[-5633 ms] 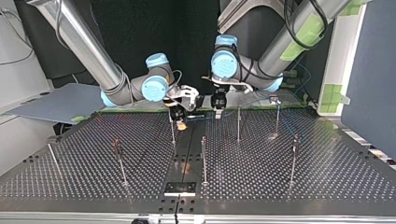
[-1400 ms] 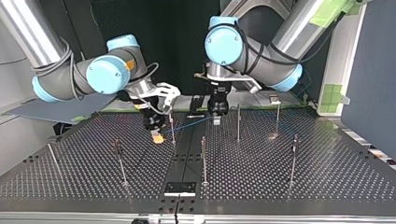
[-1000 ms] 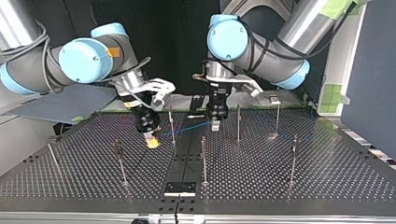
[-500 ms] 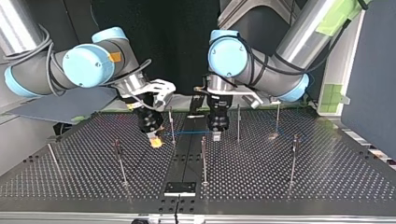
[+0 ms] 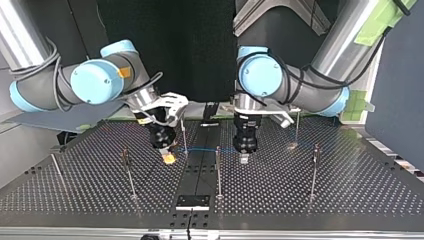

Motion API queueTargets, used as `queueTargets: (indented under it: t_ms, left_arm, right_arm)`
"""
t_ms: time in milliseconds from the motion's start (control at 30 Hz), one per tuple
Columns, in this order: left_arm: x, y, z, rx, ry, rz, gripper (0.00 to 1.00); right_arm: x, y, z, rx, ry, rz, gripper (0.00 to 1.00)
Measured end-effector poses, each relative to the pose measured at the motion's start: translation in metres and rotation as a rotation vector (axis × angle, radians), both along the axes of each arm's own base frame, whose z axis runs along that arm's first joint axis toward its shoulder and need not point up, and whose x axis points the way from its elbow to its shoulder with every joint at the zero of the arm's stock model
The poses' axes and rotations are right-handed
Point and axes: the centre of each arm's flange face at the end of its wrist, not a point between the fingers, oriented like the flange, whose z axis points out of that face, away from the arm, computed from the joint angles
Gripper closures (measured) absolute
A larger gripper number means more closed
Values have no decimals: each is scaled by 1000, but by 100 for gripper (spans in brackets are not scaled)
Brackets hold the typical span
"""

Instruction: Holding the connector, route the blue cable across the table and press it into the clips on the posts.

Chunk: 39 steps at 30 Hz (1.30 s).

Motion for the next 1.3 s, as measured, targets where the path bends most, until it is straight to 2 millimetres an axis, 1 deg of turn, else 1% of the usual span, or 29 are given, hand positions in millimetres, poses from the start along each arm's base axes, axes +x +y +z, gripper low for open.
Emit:
queueTargets:
  t_ms: [100,267,467,633,800,1000,1033,1067,1100,1133,1167,1200,1267,1300]
  left_arm:
    - [6,3,0,2,-1,-6,100]
    - [19,-3,-3,5,0,-36,100]
    - [40,-7,-8,-7,-4,-46,100]
    - [58,-5,-13,-9,3,-39,100]
    - [64,-2,-16,-7,9,-36,100]
    - [65,-1,-16,-7,11,-41,100]
    - [65,-1,-16,-9,12,-41,95]
    - [65,-1,-17,-11,13,-42,78]
    - [65,-1,-17,-14,14,-43,78]
    - [64,-1,-17,-21,17,-45,64]
    - [64,-2,-17,-26,20,-47,42]
    - [63,-2,-17,-31,24,-49,42]
    - [61,-4,-18,-35,36,-52,12]
    - [60,-4,-19,-34,41,-53,12]
  right_arm:
    - [3,-5,-1,0,-5,0,100]
    - [5,-12,-5,3,-5,-3,100]
    - [-4,-25,-6,3,-7,-27,100]
    - [-14,-38,-9,10,-12,-41,100]
    - [-23,-50,-13,15,-14,-52,100]
    - [-31,-58,-13,16,-15,-62,100]
    - [-32,-58,-13,16,-15,-64,100]
    - [-33,-59,-13,16,-15,-65,100]
    - [-34,-60,-13,16,-15,-66,100]
    - [-35,-61,-13,16,-15,-68,100]
    - [-36,-62,-13,16,-14,-69,100]
    - [-37,-63,-13,16,-14,-72,100]
    - [-39,-64,-13,17,-13,-75,100]
    - [-40,-65,-13,18,-13,-78,100]
